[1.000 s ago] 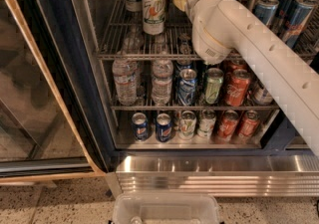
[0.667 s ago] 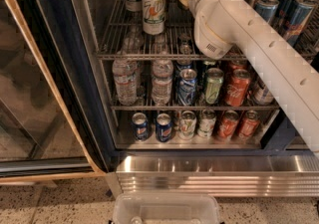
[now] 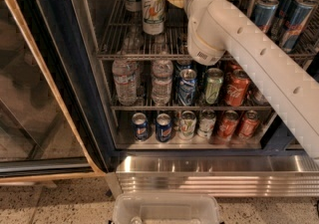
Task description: Pick redbull can from top shelf of fridge
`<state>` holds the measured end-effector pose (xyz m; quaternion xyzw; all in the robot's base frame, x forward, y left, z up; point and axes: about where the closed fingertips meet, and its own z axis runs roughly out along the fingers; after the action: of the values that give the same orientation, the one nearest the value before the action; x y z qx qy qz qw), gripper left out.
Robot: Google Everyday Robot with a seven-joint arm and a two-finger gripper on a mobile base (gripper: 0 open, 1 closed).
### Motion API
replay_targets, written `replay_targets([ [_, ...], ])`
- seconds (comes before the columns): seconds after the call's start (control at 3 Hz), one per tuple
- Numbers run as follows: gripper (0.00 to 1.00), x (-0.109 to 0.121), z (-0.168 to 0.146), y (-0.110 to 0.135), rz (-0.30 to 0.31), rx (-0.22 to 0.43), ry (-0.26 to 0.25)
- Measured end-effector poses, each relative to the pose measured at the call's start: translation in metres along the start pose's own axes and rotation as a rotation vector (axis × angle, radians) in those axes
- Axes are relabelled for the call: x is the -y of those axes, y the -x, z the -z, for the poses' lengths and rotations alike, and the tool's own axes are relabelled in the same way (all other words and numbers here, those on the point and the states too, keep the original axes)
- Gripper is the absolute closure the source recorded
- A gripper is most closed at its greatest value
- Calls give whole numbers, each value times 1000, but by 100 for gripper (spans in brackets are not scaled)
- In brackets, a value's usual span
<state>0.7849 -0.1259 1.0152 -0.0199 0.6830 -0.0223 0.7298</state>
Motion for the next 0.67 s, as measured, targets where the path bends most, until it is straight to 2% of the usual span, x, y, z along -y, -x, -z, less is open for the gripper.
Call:
replay_targets([
  [0.33, 0, -5, 11, 3, 4, 12, -18],
  [0.67, 18, -8, 17, 3, 6, 14, -23],
])
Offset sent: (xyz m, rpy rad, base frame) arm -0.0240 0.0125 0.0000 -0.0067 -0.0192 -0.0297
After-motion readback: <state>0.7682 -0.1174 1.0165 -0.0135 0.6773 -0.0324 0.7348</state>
